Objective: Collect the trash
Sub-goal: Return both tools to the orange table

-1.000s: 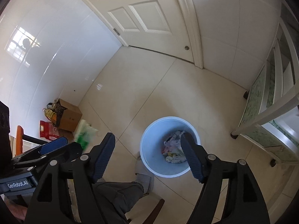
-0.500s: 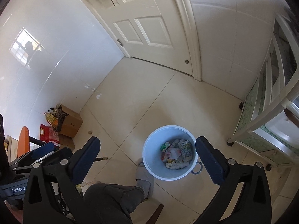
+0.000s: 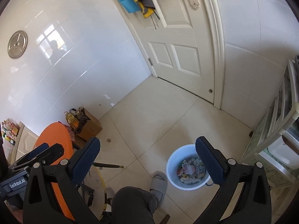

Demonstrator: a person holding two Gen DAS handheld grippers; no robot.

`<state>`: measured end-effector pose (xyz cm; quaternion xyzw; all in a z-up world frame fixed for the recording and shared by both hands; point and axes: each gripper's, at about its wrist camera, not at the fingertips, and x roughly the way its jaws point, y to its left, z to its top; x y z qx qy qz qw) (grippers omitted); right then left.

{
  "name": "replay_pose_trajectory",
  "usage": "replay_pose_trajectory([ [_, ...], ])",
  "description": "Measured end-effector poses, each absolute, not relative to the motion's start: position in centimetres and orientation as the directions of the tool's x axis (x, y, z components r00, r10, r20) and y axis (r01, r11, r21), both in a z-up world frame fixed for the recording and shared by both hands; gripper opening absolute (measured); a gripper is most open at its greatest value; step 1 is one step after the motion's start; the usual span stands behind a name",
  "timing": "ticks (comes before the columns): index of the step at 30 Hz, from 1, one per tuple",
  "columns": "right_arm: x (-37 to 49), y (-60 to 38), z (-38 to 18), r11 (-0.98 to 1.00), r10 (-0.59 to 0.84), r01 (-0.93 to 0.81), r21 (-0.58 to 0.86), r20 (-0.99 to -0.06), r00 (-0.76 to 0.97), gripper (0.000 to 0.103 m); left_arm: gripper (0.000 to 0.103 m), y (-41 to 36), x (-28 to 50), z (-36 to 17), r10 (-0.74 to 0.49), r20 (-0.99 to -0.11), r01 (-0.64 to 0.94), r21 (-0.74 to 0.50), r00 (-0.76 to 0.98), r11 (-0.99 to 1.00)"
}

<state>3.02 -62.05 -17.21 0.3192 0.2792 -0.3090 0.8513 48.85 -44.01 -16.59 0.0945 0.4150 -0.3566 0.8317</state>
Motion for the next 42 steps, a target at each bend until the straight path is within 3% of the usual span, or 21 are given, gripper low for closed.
replay_pose_trajectory([
  [12,9.4,-52.2,-9.4,0.785,-0.331,0.55,0.284,-0.559,0.76,0.103,0.101,-27.3,44.1,-9.6,-0.477,-0.618,0.514,-0.134,0.625,0.847],
  [22,15.7,-42.4,-6.1,0.913,-0.175,0.33,0.239,-0.503,0.847,0.103,0.102,-14.0,37.3,-7.1,-0.346,-0.538,0.321,-0.143,0.769,0.936],
  [33,22.5,-33.1,-5.6,0.974,-0.043,0.146,0.174,-0.49,0.871,0.103,0.102,-3.7,31.7,-7.8,-0.183,-0.545,0.108,-0.166,0.818,0.98],
  [42,28.3,-29.8,-6.7,0.992,-0.011,0.074,0.1,-0.522,0.853,0.103,0.102,-6.3,37.2,-8.5,-0.155,-0.587,0.073,-0.161,0.794,0.984],
])
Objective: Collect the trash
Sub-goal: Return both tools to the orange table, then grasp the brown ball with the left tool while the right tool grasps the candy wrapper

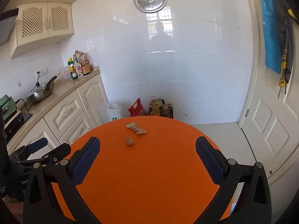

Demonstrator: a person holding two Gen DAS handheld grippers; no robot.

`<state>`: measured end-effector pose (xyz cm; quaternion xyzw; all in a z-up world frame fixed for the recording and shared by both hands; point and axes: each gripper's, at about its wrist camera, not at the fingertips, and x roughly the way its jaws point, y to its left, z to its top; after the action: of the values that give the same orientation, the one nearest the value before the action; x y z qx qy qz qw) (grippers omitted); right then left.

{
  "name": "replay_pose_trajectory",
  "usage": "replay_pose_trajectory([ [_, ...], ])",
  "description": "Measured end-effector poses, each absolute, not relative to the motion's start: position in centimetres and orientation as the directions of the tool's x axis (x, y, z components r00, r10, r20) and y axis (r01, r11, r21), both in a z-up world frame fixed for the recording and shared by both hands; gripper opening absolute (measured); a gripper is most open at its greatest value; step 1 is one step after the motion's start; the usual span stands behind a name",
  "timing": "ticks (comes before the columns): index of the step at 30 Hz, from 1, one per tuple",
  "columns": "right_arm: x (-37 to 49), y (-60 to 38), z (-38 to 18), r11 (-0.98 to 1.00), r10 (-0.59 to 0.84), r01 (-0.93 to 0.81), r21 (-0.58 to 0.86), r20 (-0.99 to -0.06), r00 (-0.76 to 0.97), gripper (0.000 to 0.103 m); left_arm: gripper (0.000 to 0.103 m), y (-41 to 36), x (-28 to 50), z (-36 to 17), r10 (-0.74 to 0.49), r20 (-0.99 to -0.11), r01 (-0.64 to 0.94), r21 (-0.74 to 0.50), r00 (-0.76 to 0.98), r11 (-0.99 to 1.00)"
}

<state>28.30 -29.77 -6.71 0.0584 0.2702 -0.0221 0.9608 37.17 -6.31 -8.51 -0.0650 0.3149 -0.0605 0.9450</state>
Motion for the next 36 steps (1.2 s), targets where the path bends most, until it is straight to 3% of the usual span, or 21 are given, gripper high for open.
replay_pose_trajectory([
  [9,35.6,-32.3,-10.2,0.99,0.008,0.077,0.12,-0.59,0.808,0.103,0.102,-11.9,48.4,-11.8,-0.17,-0.664,0.103,-0.139,0.728,0.985],
  [17,42.0,-35.7,-15.3,0.982,0.031,0.105,0.159,-0.678,0.734,0.103,0.099,-17.8,63.6,-16.7,-0.161,-0.764,0.131,-0.101,0.624,0.986],
  [23,44.7,-36.6,-18.2,0.978,0.052,0.109,0.177,-0.718,0.694,0.103,0.076,-20.7,70.5,-20.1,-0.152,-0.812,0.143,-0.085,0.563,0.986],
  [25,45.1,-36.8,-18.8,0.977,0.055,0.112,0.181,-0.724,0.688,0.103,0.057,-21.3,72.3,-20.9,-0.159,-0.823,0.151,-0.091,0.546,0.984],
  [27,45.3,-37.0,-19.3,0.975,0.058,0.117,0.187,-0.727,0.684,0.103,0.053,-21.6,72.9,-21.2,-0.157,-0.817,0.162,-0.079,0.555,0.984],
  [28,45.4,-36.9,-19.4,0.975,0.058,0.119,0.188,-0.729,0.682,0.103,0.044,-22.0,73.5,-21.3,-0.169,-0.815,0.176,-0.084,0.554,0.981],
  [32,45.9,-36.5,-20.0,0.975,0.063,0.116,0.189,-0.739,0.67,0.103,0.032,-23.1,76.6,-21.6,-0.198,-0.807,0.206,-0.098,0.556,0.974],
  [34,46.2,-36.2,-20.1,0.977,0.067,0.106,0.183,-0.742,0.667,0.103,0.02,-23.1,78.2,-21.8,-0.214,-0.807,0.202,-0.12,0.551,0.972],
  [36,46.6,-35.8,-20.2,0.979,0.072,0.096,0.18,-0.747,0.661,0.103,0.019,-22.8,79.8,-21.9,-0.233,-0.806,0.203,-0.143,0.545,0.969],
])
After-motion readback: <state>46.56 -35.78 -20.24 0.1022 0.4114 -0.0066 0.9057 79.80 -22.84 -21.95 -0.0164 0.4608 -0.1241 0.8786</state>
